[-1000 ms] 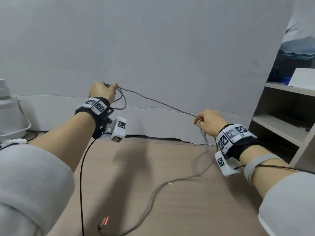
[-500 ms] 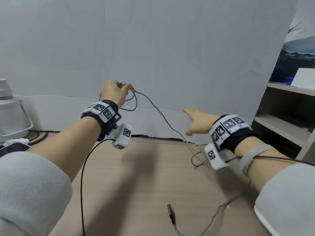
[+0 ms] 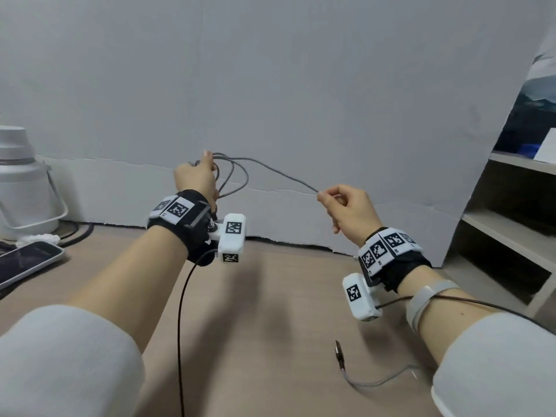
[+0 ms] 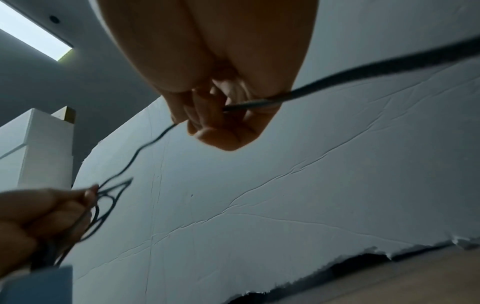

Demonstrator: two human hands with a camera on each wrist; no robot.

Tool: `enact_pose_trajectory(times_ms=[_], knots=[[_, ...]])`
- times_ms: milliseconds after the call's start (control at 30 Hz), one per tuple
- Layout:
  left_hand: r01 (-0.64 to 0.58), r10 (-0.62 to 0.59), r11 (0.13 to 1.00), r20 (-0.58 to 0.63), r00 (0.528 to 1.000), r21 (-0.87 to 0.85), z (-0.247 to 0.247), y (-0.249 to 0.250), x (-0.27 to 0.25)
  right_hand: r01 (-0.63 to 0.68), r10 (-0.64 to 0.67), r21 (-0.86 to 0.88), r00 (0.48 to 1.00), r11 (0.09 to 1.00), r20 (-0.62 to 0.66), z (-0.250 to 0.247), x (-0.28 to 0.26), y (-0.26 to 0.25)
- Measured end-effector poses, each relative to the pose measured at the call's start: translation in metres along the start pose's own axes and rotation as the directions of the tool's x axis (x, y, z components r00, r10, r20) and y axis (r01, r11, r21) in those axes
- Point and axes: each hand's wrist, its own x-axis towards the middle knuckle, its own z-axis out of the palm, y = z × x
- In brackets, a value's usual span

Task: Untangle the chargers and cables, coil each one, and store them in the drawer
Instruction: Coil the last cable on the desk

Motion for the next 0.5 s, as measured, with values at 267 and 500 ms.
enact_pose_trajectory(times_ms=[267,500], knots=[[-0.051,0.05,0.999,0.121,0.991,0.012,0.02,-0.029,-0.042,-0.114,0.113,-0.678,0.993,0.726,-0.046,0.035,0.0,-0.013],[-0.321,0.261,0.946,0.501,0.825,0.036,0.026,-0.043,-0.078,0.313,0.13,-0.577,0.79,0.754,0.599,0.058,-0.011,-0.058]])
